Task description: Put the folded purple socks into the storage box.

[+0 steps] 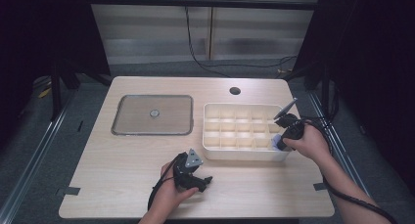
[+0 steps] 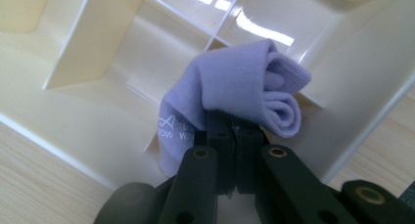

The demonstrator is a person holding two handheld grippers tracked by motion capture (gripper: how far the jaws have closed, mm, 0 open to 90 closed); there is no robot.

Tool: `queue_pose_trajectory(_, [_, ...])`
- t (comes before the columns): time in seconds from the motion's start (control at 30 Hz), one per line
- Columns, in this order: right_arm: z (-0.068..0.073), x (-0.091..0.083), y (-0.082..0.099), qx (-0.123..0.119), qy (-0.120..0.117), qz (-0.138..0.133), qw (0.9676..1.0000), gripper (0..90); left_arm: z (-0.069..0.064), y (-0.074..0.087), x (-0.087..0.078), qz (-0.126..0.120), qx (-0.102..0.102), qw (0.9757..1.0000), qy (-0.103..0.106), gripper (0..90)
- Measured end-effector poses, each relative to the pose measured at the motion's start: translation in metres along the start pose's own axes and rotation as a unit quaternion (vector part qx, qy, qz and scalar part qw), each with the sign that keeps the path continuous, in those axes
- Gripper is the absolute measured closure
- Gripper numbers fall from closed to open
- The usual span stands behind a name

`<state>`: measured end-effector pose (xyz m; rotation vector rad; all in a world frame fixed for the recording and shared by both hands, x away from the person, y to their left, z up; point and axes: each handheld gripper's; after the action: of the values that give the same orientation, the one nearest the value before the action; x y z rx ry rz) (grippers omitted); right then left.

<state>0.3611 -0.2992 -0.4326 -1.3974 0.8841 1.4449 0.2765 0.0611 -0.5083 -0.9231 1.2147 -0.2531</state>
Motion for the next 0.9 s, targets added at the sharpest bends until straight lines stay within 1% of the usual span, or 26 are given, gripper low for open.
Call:
queue_pose_trajectory(0.07, [0.0, 0.001, 0.0, 0.001, 0.0, 0.001, 1.0, 88.4, 0.0, 0.0, 0.0, 0.0, 0.0, 1.0, 0.0, 15.3])
queue_pose_trajectory(0.17, [0.0, 0.005, 0.001, 0.005, -0.012, -0.001, 0.9999, 88.6, 0.0, 0.0, 0.0, 0.0, 0.0, 1.0, 0.0, 15.3])
queue_pose_trajectory(0.2, [0.0, 0.006, 0.001, 0.0, -0.01, -0.002, 0.9999, 88.5, 0.0, 0.0, 0.0, 0.0, 0.0, 1.0, 0.0, 15.3])
queue_pose_trajectory(0.33, [0.003, 0.008, 0.0, -0.003, -0.01, -0.001, 0.9999, 88.6, 0.0, 0.0, 0.0, 0.0, 0.0, 1.0, 0.0, 15.3])
queue_pose_trajectory(0.6, [0.003, 0.01, 0.0, 0.005, -0.011, 0.005, 0.9999, 88.8, 0.0, 0.0, 0.0, 0.0, 0.0, 1.0, 0.0, 15.3])
queue_pose_trajectory(0.77, [0.003, 0.011, -0.001, 0.003, -0.01, 0.005, 0.9999, 88.8, 0.0, 0.0, 0.0, 0.0, 0.0, 1.0, 0.0, 15.3])
queue_pose_trajectory(0.9, [0.004, 0.012, -0.001, -0.001, -0.003, 0.009, 1.0, 89.4, 0.0, 0.0, 0.0, 0.0, 0.0, 1.0, 0.0, 15.3])
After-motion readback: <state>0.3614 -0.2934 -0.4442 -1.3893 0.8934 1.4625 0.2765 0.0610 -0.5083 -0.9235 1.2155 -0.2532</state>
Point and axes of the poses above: each handheld gripper's, and its own axes: x roughly forward along the jaws, y roughly out of its underside, z roughly to its left, and after that the axes turned 6 degrees about x, right-handed
